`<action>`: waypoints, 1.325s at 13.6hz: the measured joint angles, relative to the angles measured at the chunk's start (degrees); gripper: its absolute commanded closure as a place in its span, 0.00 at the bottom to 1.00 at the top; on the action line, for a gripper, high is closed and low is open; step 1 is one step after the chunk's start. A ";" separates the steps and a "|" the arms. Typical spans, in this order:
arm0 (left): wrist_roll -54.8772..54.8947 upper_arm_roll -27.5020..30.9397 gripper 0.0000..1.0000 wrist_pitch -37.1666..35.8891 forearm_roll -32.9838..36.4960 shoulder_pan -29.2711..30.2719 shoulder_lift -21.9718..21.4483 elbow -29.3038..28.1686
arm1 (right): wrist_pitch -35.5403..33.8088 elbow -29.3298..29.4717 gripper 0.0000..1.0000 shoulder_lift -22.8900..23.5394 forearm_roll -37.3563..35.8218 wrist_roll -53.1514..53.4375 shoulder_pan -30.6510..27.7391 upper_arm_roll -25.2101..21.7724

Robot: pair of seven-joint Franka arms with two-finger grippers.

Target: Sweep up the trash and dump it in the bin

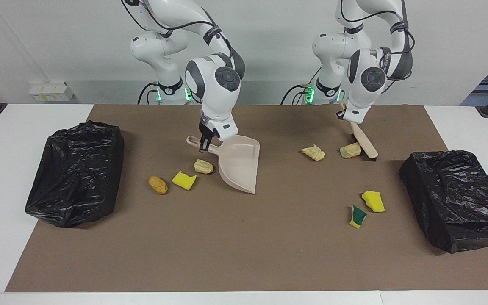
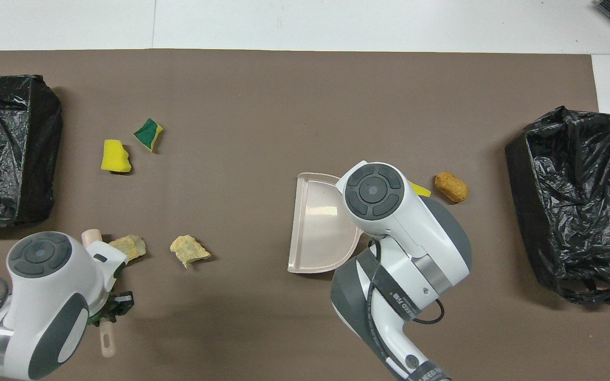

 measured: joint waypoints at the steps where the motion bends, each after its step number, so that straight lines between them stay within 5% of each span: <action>1: -0.01 -0.11 1.00 0.42 -1.71 -2.24 0.82 0.69 | 0.06 -0.21 1.00 -0.13 -0.03 -0.84 -0.01 0.00; 8: 3.51 -0.18 1.00 -1.09 -6.14 -10.68 4.59 7.51 | 0.72 -1.62 1.00 -0.23 -0.04 -3.49 -0.40 0.12; 14: 22.11 1.14 1.00 1.77 1.69 0.10 5.03 13.04 | 1.05 -1.76 1.00 -0.25 -0.04 -3.50 -0.21 0.19; 18: 36.15 1.35 1.00 12.58 3.82 7.67 13.30 20.07 | 1.12 -1.80 1.00 -0.26 -0.04 -3.50 -0.18 0.21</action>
